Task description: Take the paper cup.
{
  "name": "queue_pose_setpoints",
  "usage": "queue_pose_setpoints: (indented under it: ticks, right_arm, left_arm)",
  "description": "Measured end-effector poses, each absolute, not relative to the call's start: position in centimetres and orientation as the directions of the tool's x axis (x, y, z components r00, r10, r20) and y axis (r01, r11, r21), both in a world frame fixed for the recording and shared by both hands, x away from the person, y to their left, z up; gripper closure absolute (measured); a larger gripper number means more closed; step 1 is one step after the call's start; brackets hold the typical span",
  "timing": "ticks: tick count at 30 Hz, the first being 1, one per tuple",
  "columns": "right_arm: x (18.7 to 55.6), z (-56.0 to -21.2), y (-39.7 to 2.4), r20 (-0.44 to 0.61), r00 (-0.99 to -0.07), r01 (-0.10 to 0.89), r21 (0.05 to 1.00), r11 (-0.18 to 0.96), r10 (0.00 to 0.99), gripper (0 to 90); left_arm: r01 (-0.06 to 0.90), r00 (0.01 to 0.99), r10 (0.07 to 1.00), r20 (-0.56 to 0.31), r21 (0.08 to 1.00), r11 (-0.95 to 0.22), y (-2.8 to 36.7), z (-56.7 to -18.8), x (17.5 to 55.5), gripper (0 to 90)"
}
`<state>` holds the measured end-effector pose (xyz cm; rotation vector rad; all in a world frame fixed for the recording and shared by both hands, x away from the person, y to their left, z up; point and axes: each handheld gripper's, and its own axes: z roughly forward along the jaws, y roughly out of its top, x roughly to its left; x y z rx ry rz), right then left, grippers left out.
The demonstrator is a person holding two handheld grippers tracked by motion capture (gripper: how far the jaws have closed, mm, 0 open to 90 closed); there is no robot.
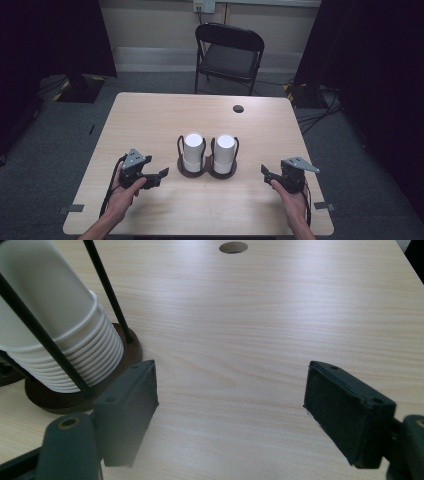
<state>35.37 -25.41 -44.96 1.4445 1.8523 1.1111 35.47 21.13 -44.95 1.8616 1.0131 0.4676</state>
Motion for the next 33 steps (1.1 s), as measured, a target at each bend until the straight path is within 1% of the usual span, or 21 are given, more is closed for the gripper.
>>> queue_pose_setpoints:
  ticks: [2, 4, 6, 10, 11, 12, 13, 16, 20, 24, 27, 29, 33]
  right_arm:
    - [35.3, -44.7, -25.4, 0.079, -0.288, 0.517, 0.852, 0.085, 0.954, 21.8]
    - [35.2, -44.5, -25.1, 0.069, -0.296, 0.519, 0.849, 0.100, 0.953, 23.0]
    - [35.0, -44.4, -24.8, 0.091, -0.311, 0.525, 0.846, 0.091, 0.946, 23.3]
    - [35.0, -44.2, -24.2, 0.102, -0.341, 0.520, 0.849, 0.097, 0.934, 25.1]
    - [35.1, -44.1, -24.0, 0.100, -0.349, 0.517, 0.850, 0.102, 0.932, 26.2]
    - [35.1, -44.0, -23.9, 0.099, -0.358, 0.515, 0.850, 0.108, 0.928, 30.1]
    - [35.1, -44.0, -23.8, 0.103, -0.369, 0.514, 0.851, 0.111, 0.924, 31.3]
    - [35.1, -43.8, -23.7, 0.121, -0.423, 0.518, 0.846, 0.130, 0.898, 33.2]
    - [35.1, -43.3, -23.4, 0.127, -0.460, 0.500, 0.855, 0.138, 0.879, 36.5]
    - [34.8, -43.0, -23.1, 0.128, -0.477, 0.493, 0.858, 0.144, 0.869, 36.1]
    - [34.5, -42.7, -22.8, 0.132, -0.490, 0.483, 0.864, 0.142, 0.862, 35.4]
    - [34.4, -42.3, -22.6, 0.122, -0.503, 0.467, 0.871, 0.151, 0.856, 33.9]
    - [34.4, -41.8, -22.1, 0.121, -0.525, 0.449, 0.880, 0.154, 0.842, 34.0]
  left_arm:
    - [0.461, 0.594, 0.797, -0.107, 0.857, -0.229, 21.0, -45.1, 35.5, 18.7]
    - [0.489, 0.598, 0.789, -0.137, 0.843, -0.225, 21.0, -45.1, 35.6, 18.6]
    - [0.484, 0.599, 0.789, -0.133, 0.846, -0.225, 21.0, -45.1, 35.6, 18.7]
    - [0.487, 0.600, 0.790, -0.128, 0.841, -0.234, 21.0, -45.2, 35.6, 20.2]
    - [0.487, 0.601, 0.788, -0.131, 0.842, -0.231, 20.9, -45.2, 35.6, 20.4]
    - [0.486, 0.601, 0.789, -0.130, 0.843, -0.231, 20.9, -45.2, 35.7, 20.5]
    - [0.485, 0.600, 0.790, -0.128, 0.843, -0.232, 20.9, -45.2, 35.6, 20.6]
    - [0.482, 0.607, 0.785, -0.124, 0.843, -0.240, 20.9, -45.2, 35.5, 21.0]
    - [0.469, 0.606, 0.788, -0.106, 0.848, -0.247, 20.9, -45.0, 35.3, 21.1]
    - [0.457, 0.605, 0.790, -0.094, 0.854, -0.249, 21.0, -45.0, 35.0, 21.0]
    - [0.464, 0.608, 0.786, -0.111, 0.854, -0.238, 21.1, -44.9, 34.8, 21.3]
    - [0.460, 0.611, 0.784, -0.109, 0.855, -0.240, 21.1, -44.9, 34.8, 21.3]
    - [0.458, 0.612, 0.783, -0.107, 0.855, -0.242, 21.2, -44.9, 35.0, 21.3]
